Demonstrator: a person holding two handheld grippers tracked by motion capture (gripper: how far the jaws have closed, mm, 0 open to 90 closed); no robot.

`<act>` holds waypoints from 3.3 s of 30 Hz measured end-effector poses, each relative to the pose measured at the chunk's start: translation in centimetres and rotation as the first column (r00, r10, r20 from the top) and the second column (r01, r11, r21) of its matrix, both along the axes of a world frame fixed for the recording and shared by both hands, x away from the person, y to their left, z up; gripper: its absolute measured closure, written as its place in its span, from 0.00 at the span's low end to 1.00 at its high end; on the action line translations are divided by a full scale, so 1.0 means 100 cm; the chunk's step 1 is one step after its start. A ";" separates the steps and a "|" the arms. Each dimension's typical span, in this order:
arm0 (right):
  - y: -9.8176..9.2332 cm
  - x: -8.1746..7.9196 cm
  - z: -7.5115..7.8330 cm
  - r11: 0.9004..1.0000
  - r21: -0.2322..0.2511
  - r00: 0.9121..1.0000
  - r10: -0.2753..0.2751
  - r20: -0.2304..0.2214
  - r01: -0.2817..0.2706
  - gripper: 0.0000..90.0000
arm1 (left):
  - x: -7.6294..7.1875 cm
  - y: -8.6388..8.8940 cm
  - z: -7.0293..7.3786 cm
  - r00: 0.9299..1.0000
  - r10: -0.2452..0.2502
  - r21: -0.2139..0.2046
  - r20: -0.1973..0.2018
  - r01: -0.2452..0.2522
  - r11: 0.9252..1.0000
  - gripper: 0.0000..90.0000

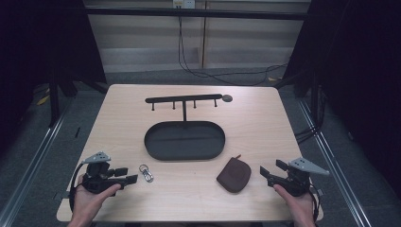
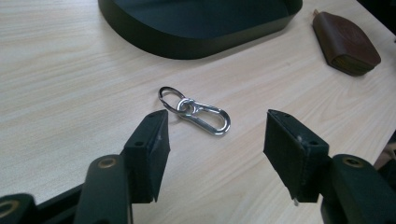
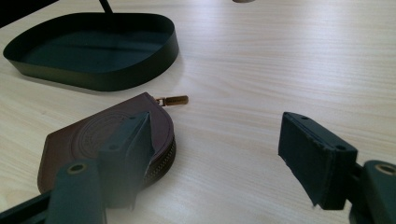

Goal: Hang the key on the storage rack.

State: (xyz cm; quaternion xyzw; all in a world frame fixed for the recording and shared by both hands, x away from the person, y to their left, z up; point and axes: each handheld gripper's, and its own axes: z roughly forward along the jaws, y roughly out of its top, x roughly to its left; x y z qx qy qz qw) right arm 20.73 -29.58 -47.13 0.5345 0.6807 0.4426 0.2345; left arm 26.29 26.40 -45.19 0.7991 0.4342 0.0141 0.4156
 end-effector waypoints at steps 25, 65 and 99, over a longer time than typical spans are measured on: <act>0.001 0.002 0.000 1.000 -0.002 0.999 0.013 -0.030 -0.013 0.29 | 0.026 -0.029 0.033 0.992 -0.116 0.170 -0.041 0.122 0.978 0.65; 0.002 0.005 -0.003 1.000 0.005 0.997 0.022 -0.068 -0.021 0.28 | 0.084 -0.057 0.017 0.949 -0.109 0.374 -0.294 0.220 0.901 0.67; 0.004 0.006 -0.004 0.999 -0.030 0.996 0.035 -0.086 -0.037 0.28 | 0.107 -0.072 -0.010 0.893 -0.099 0.426 -0.439 0.304 0.852 0.74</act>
